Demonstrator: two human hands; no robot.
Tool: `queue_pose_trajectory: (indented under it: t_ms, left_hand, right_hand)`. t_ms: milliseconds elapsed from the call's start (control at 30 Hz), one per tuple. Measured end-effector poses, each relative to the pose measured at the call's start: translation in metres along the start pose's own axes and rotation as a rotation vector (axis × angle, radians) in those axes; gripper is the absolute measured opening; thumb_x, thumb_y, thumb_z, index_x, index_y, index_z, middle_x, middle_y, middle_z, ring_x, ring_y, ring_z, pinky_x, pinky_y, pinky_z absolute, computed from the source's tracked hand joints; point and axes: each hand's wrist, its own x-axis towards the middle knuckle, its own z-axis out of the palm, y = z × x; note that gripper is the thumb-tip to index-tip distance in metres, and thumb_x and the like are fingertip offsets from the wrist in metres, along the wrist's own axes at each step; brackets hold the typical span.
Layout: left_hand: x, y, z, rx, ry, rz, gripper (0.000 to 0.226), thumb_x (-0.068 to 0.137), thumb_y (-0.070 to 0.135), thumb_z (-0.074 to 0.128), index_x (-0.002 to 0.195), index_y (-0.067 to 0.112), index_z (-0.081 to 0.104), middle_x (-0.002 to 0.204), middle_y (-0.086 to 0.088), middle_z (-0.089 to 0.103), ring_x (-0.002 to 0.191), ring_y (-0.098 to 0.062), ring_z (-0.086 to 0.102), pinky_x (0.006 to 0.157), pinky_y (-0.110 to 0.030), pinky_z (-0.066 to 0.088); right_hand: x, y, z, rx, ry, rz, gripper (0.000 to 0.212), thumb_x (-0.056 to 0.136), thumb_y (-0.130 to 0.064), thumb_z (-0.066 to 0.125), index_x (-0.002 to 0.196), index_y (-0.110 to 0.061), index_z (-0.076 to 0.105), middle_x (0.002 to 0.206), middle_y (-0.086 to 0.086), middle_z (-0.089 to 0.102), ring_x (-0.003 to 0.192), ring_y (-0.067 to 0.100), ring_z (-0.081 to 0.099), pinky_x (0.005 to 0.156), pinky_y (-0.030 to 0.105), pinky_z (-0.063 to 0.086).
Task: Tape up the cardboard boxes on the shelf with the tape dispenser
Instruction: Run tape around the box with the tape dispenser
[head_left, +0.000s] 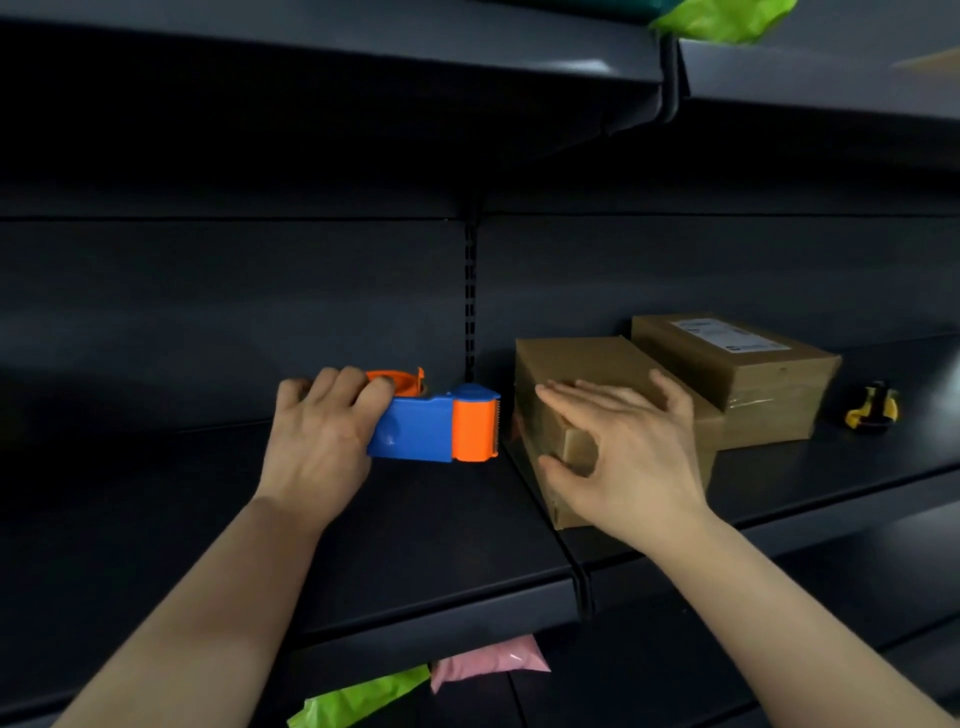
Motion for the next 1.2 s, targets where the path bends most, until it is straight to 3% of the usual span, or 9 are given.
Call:
queue_pose_trajectory:
  t_ms: [133, 333, 467, 567, 667, 733, 967, 1100, 1200]
  left_hand:
    - [0.003, 0.002, -0.002, 0.039, -0.038, -0.014, 0.059, 0.046, -0.008, 0.074, 0.1, 0.014, 0.06, 0.086, -0.006, 0.055, 0.079, -0.032, 0.054, 0.072, -0.041, 0.031]
    - [0.013, 0.027, -0.01, 0.106, -0.002, 0.039, 0.039, 0.057, -0.005, 0.06, 0.091, 0.013, 0.055, 0.075, -0.009, 0.052, 0.07, -0.033, 0.052, 0.064, -0.041, 0.029]
    - [0.015, 0.035, -0.012, 0.118, -0.06, 0.038, 0.046, 0.047, -0.004, 0.068, 0.091, 0.006, 0.059, 0.067, -0.014, 0.056, 0.061, -0.034, 0.054, 0.057, -0.038, 0.034]
    - [0.013, 0.043, -0.012, 0.159, -0.182, -0.003, 0.05, 0.045, 0.005, 0.073, 0.094, 0.008, 0.062, 0.063, -0.011, 0.057, 0.057, -0.031, 0.055, 0.055, -0.034, 0.034]
    - [0.013, 0.039, -0.016, 0.311, -0.44, -0.193, 0.038, 0.065, 0.025, 0.072, 0.098, 0.021, 0.053, 0.081, 0.0, 0.063, 0.073, -0.02, 0.061, 0.059, -0.028, 0.035]
    - [0.015, 0.025, -0.021, 0.407, -0.484, -0.277, 0.036, 0.075, 0.034, 0.068, 0.102, 0.022, 0.048, 0.091, 0.003, 0.061, 0.081, -0.016, 0.061, 0.06, -0.027, 0.035]
    - [0.005, 0.027, -0.015, 0.399, -0.413, -0.21, 0.071, 0.073, 0.078, 0.053, 0.106, 0.016, 0.048, 0.096, 0.001, 0.06, 0.087, -0.019, 0.059, 0.061, -0.03, 0.034]
    - [0.003, 0.031, -0.007, 0.222, -0.333, -0.119, 0.062, 0.072, 0.07, 0.065, 0.092, 0.011, 0.065, 0.077, -0.006, 0.065, 0.071, -0.026, 0.061, 0.059, -0.031, 0.04]
    - [-0.001, 0.03, 0.002, 0.154, -0.254, -0.009, 0.048, 0.076, 0.059, 0.066, 0.086, 0.012, 0.071, 0.072, -0.007, 0.065, 0.071, -0.029, 0.06, 0.061, -0.034, 0.044]
  right_hand:
    - [0.002, 0.0, -0.001, 0.013, -0.026, 0.026, 0.06, 0.072, -0.069, 0.052, 0.124, -0.041, 0.062, 0.123, -0.024, 0.062, 0.116, 0.003, 0.055, 0.117, 0.049, 0.005]
    - [0.004, -0.006, 0.001, 0.048, 0.035, 0.059, 0.047, 0.073, -0.051, 0.065, 0.118, -0.037, 0.068, 0.116, -0.019, 0.068, 0.11, 0.007, 0.06, 0.113, 0.051, 0.014]
    - [0.008, -0.012, 0.006, 0.015, 0.032, 0.063, 0.047, 0.071, -0.042, 0.077, 0.116, -0.032, 0.07, 0.114, -0.015, 0.07, 0.108, 0.012, 0.062, 0.11, 0.055, 0.024]
    - [0.01, -0.013, 0.007, 0.022, 0.03, 0.061, 0.044, 0.071, -0.042, 0.073, 0.114, -0.033, 0.071, 0.113, -0.015, 0.07, 0.107, 0.012, 0.062, 0.109, 0.052, 0.023]
    - [0.006, -0.014, 0.006, 0.089, 0.06, 0.067, 0.041, 0.072, -0.04, 0.069, 0.113, -0.035, 0.071, 0.112, -0.018, 0.069, 0.108, 0.006, 0.06, 0.112, 0.049, 0.023]
    - [0.005, -0.012, 0.005, 0.123, 0.079, 0.062, 0.042, 0.072, -0.041, 0.065, 0.113, -0.037, 0.07, 0.112, -0.02, 0.069, 0.108, 0.004, 0.059, 0.113, 0.045, 0.018]
    - [0.008, -0.004, -0.003, 0.252, -0.013, 0.052, 0.041, 0.071, -0.04, 0.065, 0.111, -0.047, 0.067, 0.111, -0.037, 0.056, 0.109, -0.009, 0.045, 0.114, 0.033, 0.01]
    - [0.009, -0.007, -0.013, 0.29, -0.107, 0.096, 0.044, 0.071, -0.026, 0.073, 0.109, -0.048, 0.066, 0.111, -0.035, 0.06, 0.111, -0.003, 0.044, 0.118, 0.042, -0.002]
    - [0.01, -0.023, -0.013, 0.146, -0.092, 0.216, 0.034, 0.074, -0.032, 0.073, 0.105, -0.045, 0.068, 0.098, -0.023, 0.067, 0.11, 0.007, 0.047, 0.118, 0.048, 0.004]
